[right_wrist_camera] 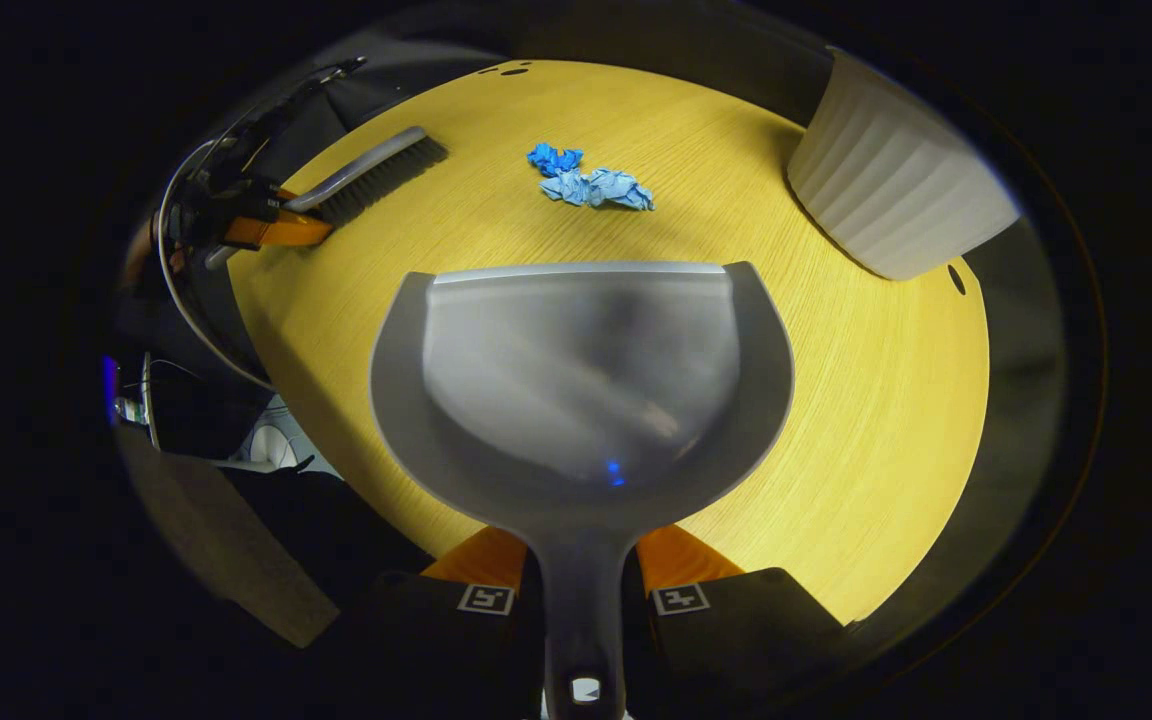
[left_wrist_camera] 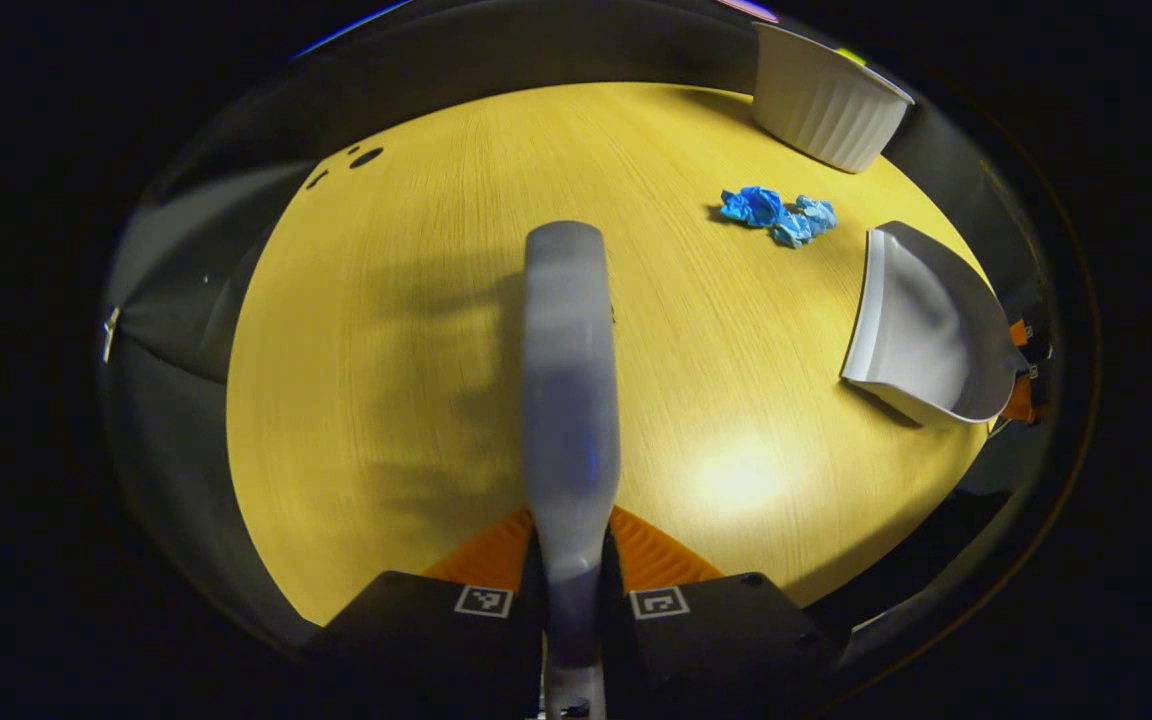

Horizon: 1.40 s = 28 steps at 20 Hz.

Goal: Pick up the small broom and dustpan from the desktop, sweep the trash into the dustpan with the broom, and then empty the trash into the garbage bin.

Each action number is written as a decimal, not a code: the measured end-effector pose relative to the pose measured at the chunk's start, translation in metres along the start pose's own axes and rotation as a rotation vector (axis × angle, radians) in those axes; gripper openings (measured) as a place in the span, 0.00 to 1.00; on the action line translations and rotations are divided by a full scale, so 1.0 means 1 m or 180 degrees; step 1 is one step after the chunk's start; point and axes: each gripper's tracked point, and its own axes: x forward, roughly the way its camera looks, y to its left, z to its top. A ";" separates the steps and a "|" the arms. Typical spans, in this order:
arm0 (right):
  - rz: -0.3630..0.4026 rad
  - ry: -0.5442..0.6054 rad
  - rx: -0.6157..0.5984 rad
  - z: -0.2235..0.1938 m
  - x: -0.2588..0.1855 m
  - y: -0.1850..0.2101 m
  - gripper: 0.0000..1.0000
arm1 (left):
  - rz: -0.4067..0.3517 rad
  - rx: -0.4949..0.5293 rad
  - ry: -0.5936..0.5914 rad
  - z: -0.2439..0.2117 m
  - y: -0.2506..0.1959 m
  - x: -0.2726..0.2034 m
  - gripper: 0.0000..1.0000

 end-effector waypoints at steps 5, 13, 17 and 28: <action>-0.0010 0.0005 0.0030 0.006 -0.002 -0.007 0.35 | -0.0110 0.0348 -0.0158 0.073 -0.017 0.010 0.27; -0.0034 0.0026 0.0050 0.012 -0.001 -0.012 0.35 | -0.0191 0.1059 -0.0154 0.134 -0.058 0.034 0.26; -0.0031 0.0005 0.0067 0.015 -0.003 -0.010 0.35 | -0.0475 0.1226 -0.0166 0.137 -0.078 0.037 0.27; -0.0018 -0.0176 0.0102 0.012 0.004 -0.012 0.35 | -0.1613 0.1753 0.0044 0.113 -0.148 0.000 0.27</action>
